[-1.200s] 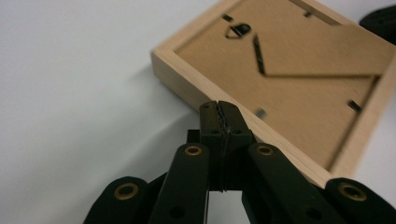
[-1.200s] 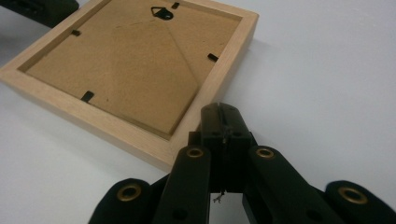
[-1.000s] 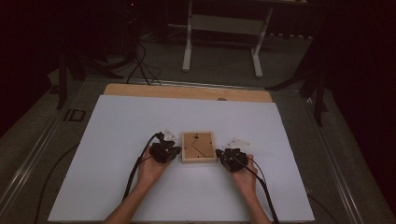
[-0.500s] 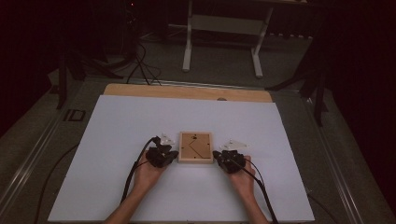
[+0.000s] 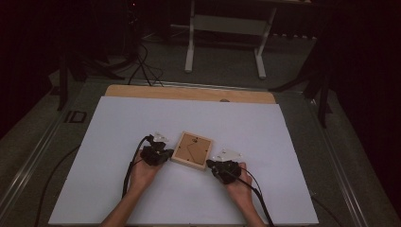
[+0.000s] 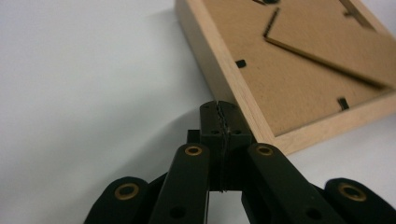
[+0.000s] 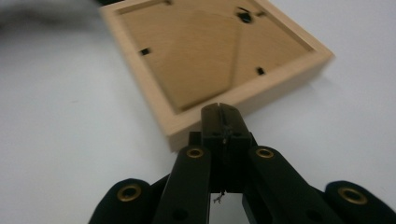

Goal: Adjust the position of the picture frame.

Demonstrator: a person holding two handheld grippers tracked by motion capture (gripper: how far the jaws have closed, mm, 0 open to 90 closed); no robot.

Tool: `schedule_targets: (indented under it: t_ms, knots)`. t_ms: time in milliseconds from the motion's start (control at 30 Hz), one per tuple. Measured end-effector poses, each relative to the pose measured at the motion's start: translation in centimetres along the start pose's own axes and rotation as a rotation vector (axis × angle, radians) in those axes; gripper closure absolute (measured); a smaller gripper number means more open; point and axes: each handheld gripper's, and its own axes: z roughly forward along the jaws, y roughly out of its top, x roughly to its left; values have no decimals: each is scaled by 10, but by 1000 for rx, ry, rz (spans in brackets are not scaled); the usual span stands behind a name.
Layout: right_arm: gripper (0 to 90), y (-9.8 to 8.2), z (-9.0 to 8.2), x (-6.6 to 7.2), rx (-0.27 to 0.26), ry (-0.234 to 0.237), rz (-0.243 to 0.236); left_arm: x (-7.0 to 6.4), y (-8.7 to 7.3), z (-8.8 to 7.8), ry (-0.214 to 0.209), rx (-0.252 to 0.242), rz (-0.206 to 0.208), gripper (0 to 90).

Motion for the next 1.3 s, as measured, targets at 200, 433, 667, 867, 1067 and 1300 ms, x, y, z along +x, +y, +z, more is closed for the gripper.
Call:
schedule_targets:
  t_ms: [200,433,667,867,1067,1300]
  knots:
    - [898,8,2,-2,-14,-14,-22,1,-5,-14,-14,-48,-21,894]
    - [898,23,7,-34,-35,-77,14,-8,-14,-31,-50,-108,-12,894]
    - [898,39,22,-53,-35,-102,43,-16,-19,-35,-67,-99,30,893]
    - [899,49,35,-62,-25,-125,57,-20,-27,-28,-79,-50,43,890]
    - [899,50,46,-69,9,-142,92,-23,-28,-21,-57,-24,65,890]
    - [900,50,50,-72,36,-119,83,-22,-25,-16,-41,-19,61,893]
